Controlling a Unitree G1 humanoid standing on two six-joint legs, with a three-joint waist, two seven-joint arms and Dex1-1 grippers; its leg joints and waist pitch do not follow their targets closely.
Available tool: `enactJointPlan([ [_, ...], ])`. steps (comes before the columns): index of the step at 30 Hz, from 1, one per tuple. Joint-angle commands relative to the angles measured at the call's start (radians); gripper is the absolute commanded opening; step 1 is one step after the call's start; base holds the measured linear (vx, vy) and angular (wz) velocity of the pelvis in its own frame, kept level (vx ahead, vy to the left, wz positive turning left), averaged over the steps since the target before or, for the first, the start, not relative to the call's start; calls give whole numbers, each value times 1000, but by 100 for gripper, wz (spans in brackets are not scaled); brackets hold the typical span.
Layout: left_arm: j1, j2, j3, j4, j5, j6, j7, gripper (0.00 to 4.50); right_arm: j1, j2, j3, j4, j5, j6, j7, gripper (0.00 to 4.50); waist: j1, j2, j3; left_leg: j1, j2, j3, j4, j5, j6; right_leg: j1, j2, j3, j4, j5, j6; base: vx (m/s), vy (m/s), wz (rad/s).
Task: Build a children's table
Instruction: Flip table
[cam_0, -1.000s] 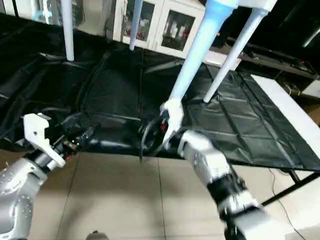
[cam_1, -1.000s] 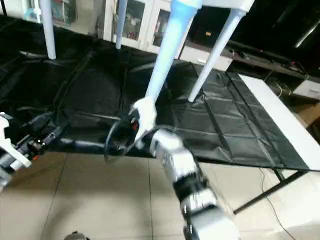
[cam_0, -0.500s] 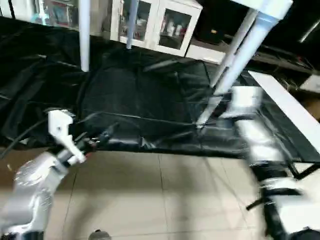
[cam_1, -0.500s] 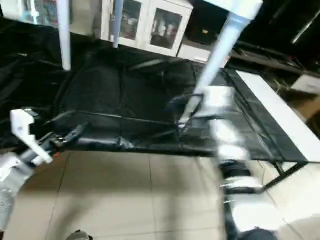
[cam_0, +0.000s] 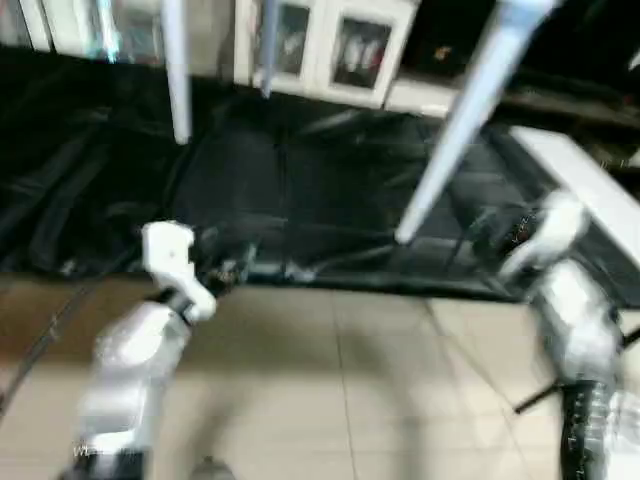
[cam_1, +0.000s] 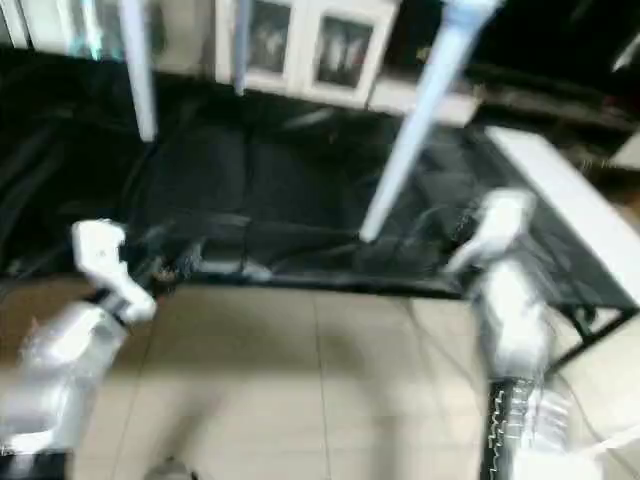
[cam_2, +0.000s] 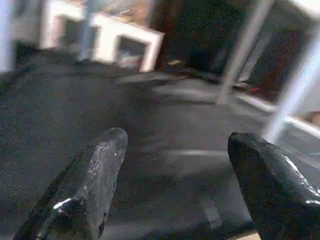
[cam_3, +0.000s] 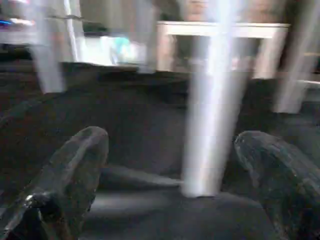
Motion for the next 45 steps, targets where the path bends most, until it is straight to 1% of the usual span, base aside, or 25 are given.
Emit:
enactJointPlan([
  [1, 29, -26, -27, -82, 49, 7, 61, 371, 80, -5, 51, -220, 2, 65, -88, 450, -18, 51, -50, 34, 29, -16, -118, -548, -54, 15, -48, 29, -117, -449, -88, 0, 0, 0],
  [8, 19, -56, -19, -99, 139, -97, 157, 371, 191, 73, 126, -365, -144, 72, -167, 450, -20, 65, -45, -31, -1, -61, -173, -641, -16, 104, -93, -44, -160, -735, 23, -2, 1, 9],
  [11, -18, -58, -21, -100, 146, -89, 187, 371, 204, 90, 125, -407, -148, 112, -196, 450, 2, 91, -37, -87, -29, -20, -227, -775, 11, 215, -15, -64, 11, -584, -41, 5, 6, 57],
  [12, -29, -54, -28, -104, 151, -79, 192, 371, 205, 88, 122, -429, -138, 132, -209, 450, -5, 55, -23, -13, -48, 12, -160, -651, 34, 144, -70, -30, -93, -767, -56, 18, -17, 76],
  [13, -29, -54, -30, -106, 152, -75, 193, 371, 207, 86, 123, -437, -133, 139, -214, 450, -17, 31, 15, 131, -60, 0, 125, -371, 69, 2, -217, -36, -327, -1219, -97, 10, -90, 101],
  [14, -36, -57, -39, -115, 151, -58, 190, 371, 200, 74, 116, -460, -115, 169, -254, 450, -27, 48, 15, 34, -42, -53, 168, -223, 99, 132, -271, -4, -285, -1259, -122, 58, -18, 80],
  [17, -37, -60, -43, -112, 160, -65, 189, 371, 195, 76, 104, -462, -122, 175, -262, 450, -8, 85, -7, 93, -3, -38, 40, -399, 121, 210, -199, -68, -226, -956, -113, 116, 51, 84],
  [18, -36, -63, -48, -110, 160, -68, 182, 371, 196, 82, 94, -467, -131, 174, -265, 450, -50, 107, -23, 158, 13, -117, -111, -484, 185, 156, -24, -126, -83, -562, -120, 124, 80, 102],
  [19, -34, -66, -52, -108, 160, -73, 178, 371, 198, 93, 81, -473, -135, 167, -272, 450, -92, 115, -56, 251, 66, -225, -129, -501, 273, 50, 7, -81, 62, -313, -45, 135, 67, 81],
  [23, -27, -70, -64, -109, 151, -73, 167, 371, 201, 104, 57, -478, -131, 179, -297, 450, -95, 92, -64, 229, 23, -120, -135, -155, 201, -75, 14, -63, 118, -47, 19, 200, 85, 15],
  [26, -18, -77, -82, -107, 138, -66, 157, 371, 221, 102, 50, -499, -126, 204, -336, 450, -101, -2, -65, 222, -67, 1, -159, -151, 180, -8, -43, 15, -51, 42, -108, 263, 18, 6],
  [27, -16, -80, -88, -102, 138, -65, 153, 371, 232, 105, 43, -505, -126, 199, -345, 450, -47, -58, -78, 154, -182, 17, 1, -269, 142, 136, -107, 167, -124, -280, -158, 313, -24, 14],
  [28, -16, -80, -88, -102, 138, -65, 153, 371, 232, 105, 43, -505, -126, 199, -345, 450, -22, -33, -61, 192, -187, 23, 71, -321, 113, 102, -133, 220, -193, -545, -267, 310, -17, 23],
  [29, -12, -80, -94, -97, 137, -66, 146, 371, 246, 117, 30, -515, -124, 207, -342, 450, 8, -20, -45, 103, -167, -41, 156, -292, 24, 171, -130, 315, -163, -608, -501, 276, 29, -13],
  [32, -10, -77, -99, -96, 143, -69, 142, 371, 256, 121, 27, -523, -123, 213, -337, 450, 61, 6, -46, 21, -132, -104, 190, -166, -102, 191, -66, 354, -135, -260, -502, 292, 55, -42],
  [33, -10, -80, -102, -96, 137, -67, 136, 371, 264, 120, 31, -526, -126, 210, -333, 450, 70, 33, -39, 10, -100, -137, 130, -107, -143, 160, -3, 333, -133, -174, -396, 98, 59, -22],
  [34, -9, -80, -103, -95, 135, -67, 134, 371, 267, 119, 33, -527, -126, 210, -335, 450, 30, 91, -60, 99, -66, -148, -90, -14, -151, 77, 154, 212, -60, -214, -125, 146, 136, -48],
  [35, -10, -79, -105, -95, 133, -66, 130, 371, 268, 118, 35, -528, -127, 210, -336, 450, -6, 134, -29, 122, 48, -198, -147, -200, -199, -62, 124, 120, 122, -337, -12, 173, 147, -30],
  [36, -9, -78, -108, -95, 129, -61, 124, 371, 270, 118, 37, -528, -127, 211, -338, 450, 16, 98, -77, 152, 97, -206, -121, -179, -239, -57, 44, 32, 181, -264, 39, 173, 147, -30],
  [37, -7, -80, -109, -97, 125, -64, 121, 371, 271, 117, 37, -528, -129, 208, -339, 450, -4, 97, -81, 175, 47, -139, -115, -84, -254, -77, 42, -23, 156, -161, 19, 244, 137, -9],
  [39, 7, -79, -120, -106, 103, -49, 92, 371, 286, 114, 44, -530, -149, 199, -344, 450, -40, 86, -87, 204, -57, -164, -100, 313, -114, -89, 46, -60, 104, -18, 17, 310, 99, -12],
  [41, 22, -76, -133, -106, 93, -50, 76, 371, 306, 120, 36, -529, -172, 191, -354, 450, -98, 35, -96, 264, -134, -131, -32, 876, -41, -116, 14, -28, -25, 275, -47, 216, -3, -6],
  [42, 22, -76, -133, -106, 93, -50, 76, 371, 306, 120, 36, -529, -172, 191, -354, 450, -83, -54, -123, 104, -202, -63, 53, 659, 23, 88, -76, 110, -46, 668, -91, 0, 0, 0],
  [43, 31, -76, -129, -88, 100, -51, 87, 371, 337, 127, 27, -525, -193, 161, -367, 450, -22, -28, -113, -13, -112, -122, 83, 234, 65, 195, -238, 213, -12, 1342, -281, 148, -42, 20],
  [45, 34, -72, -123, -69, 114, -56, 95, 371, 363, 133, 18, -530, -205, 130, -381, 450, -34, -20, -95, -38, -66, -137, 58, 117, 56, 167, -182, 195, 15, 1698, -378, 152, -52, 23],
])
